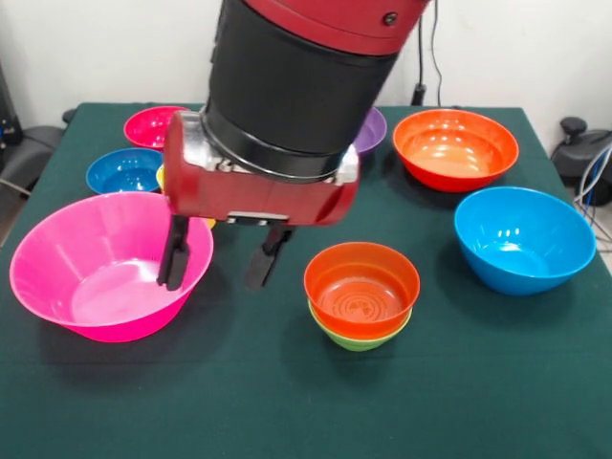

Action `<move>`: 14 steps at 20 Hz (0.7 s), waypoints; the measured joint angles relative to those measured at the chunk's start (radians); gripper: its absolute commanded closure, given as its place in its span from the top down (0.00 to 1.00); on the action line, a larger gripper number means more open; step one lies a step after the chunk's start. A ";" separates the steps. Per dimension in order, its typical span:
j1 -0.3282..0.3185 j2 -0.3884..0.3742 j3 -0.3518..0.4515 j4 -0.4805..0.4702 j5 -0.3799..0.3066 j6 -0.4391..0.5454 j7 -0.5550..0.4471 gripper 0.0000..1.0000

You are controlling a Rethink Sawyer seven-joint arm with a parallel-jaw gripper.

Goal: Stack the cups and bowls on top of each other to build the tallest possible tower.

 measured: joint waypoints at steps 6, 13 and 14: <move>-0.008 0.008 -0.001 -0.011 0.000 0.000 -0.015 1.00; -0.008 0.024 -0.006 -0.011 0.000 -0.008 -0.018 1.00; -0.008 0.026 -0.007 -0.011 0.000 -0.011 -0.018 1.00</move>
